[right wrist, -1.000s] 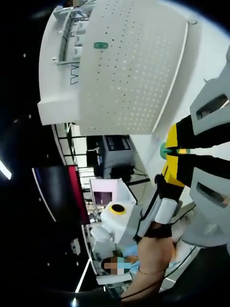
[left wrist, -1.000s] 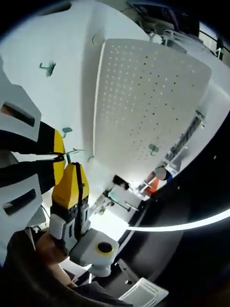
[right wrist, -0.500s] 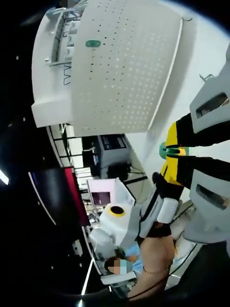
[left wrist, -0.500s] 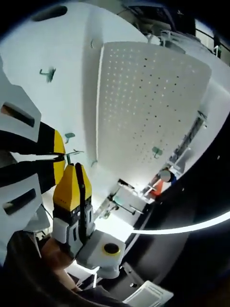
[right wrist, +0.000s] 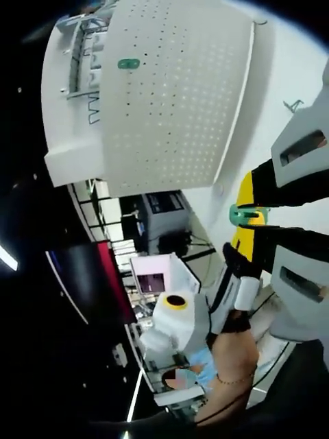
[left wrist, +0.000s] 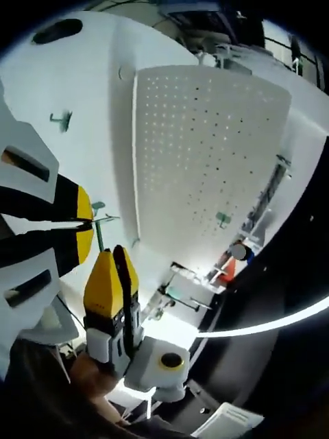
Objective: Insert the hook assembly into the mounting plate slot until the hook locks in place.
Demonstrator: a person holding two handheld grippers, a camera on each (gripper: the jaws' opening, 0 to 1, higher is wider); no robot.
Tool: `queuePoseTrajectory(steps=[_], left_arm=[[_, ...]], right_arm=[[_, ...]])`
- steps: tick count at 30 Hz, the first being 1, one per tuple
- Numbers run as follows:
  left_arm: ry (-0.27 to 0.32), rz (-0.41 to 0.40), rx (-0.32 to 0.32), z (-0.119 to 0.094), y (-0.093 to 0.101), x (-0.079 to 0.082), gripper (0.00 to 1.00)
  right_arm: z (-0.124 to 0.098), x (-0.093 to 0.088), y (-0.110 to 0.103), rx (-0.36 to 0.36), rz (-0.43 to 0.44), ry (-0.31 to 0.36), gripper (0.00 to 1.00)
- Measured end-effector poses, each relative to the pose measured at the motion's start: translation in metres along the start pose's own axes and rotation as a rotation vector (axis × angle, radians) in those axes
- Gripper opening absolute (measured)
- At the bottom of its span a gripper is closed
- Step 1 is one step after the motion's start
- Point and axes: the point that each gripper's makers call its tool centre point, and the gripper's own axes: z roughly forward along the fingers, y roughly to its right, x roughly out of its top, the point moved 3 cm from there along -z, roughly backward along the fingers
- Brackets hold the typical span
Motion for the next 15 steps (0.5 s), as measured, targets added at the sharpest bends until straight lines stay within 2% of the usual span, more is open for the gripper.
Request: queuePoseTrajectory(steps=[10, 13, 15], left_arm=[[0.007, 0.042, 0.047, -0.004, -0.015, 0.001, 0.01], [0.011, 0.113, 0.059, -0.003, -0.018, 0.002, 0.01], [0.017, 0.134, 0.064, -0.003, -0.018, 0.003, 0.01]], right_arm=[[-0.02, -0.007, 0.01, -0.037, 0.019, -0.011, 0.08], [-0.023, -0.011, 0.011, -0.037, 0.033, -0.028, 0.09], [-0.024, -0.013, 0.01, -0.033, 0.039, -0.039, 0.09]])
